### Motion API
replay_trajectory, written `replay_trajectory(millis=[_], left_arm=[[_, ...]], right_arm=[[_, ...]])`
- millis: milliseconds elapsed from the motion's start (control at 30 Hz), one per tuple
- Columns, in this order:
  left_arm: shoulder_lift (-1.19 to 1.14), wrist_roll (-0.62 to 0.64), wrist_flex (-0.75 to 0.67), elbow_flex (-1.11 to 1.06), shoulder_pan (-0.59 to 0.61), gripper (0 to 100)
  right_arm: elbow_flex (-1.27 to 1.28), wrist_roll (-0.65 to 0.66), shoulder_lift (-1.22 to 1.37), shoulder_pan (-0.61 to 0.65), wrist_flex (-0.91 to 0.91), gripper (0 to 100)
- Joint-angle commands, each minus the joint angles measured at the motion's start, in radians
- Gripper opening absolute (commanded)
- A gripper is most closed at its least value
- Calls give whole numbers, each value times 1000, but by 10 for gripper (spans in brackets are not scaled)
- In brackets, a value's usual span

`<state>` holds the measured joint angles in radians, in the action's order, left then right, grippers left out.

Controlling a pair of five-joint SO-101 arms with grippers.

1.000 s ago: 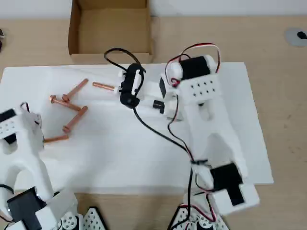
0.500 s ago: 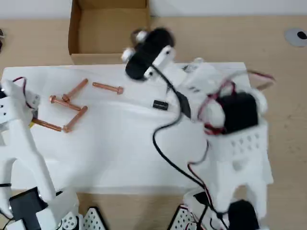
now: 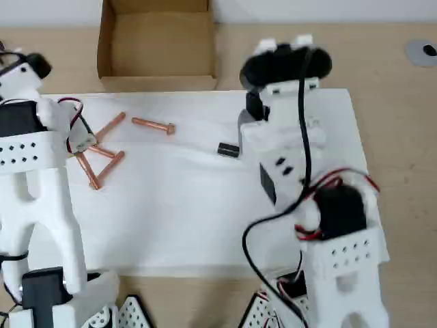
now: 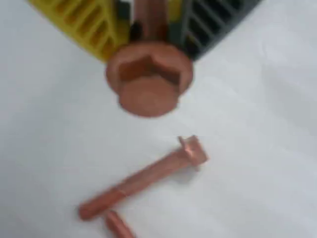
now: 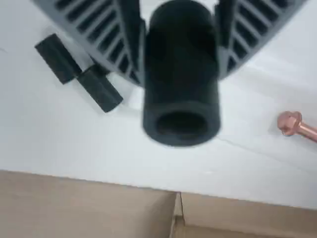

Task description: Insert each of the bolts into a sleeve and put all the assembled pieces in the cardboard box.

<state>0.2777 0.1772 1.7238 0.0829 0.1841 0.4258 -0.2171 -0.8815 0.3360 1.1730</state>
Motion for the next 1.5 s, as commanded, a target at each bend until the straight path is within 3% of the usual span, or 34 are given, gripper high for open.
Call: replay_trajectory(millis=[0, 133, 400, 500, 667, 833, 1133, 1300, 1467], left_arm=[[15, -40, 28, 107, -71, 9], [15, -37, 28, 140, -160, 9], [15, 38, 28, 138, -310, 9], [13, 43, 28, 135, -341, 9], [7, 100, 21, 144, -362, 9], [12, 103, -71, 146, -397, 9], [5, -107, -227, 215, -643, 6], [5, -255, -408, 206, -640, 7], [7, -279, -505, 138, -614, 7]], right_arm=[[122, 52, -131, -12, -121, 12], [349, 98, -295, -13, -288, 12], [1033, 100, -805, -15, -901, 12], [1242, 133, -983, -15, -1025, 12], [1264, 40, -1026, -19, -950, 12], [1264, -3, -995, -18, -878, 12], [1264, -5, -1000, 24, -758, 12], [1264, 0, -1000, 111, -758, 12], [1264, 3, -1000, 134, -756, 12]])
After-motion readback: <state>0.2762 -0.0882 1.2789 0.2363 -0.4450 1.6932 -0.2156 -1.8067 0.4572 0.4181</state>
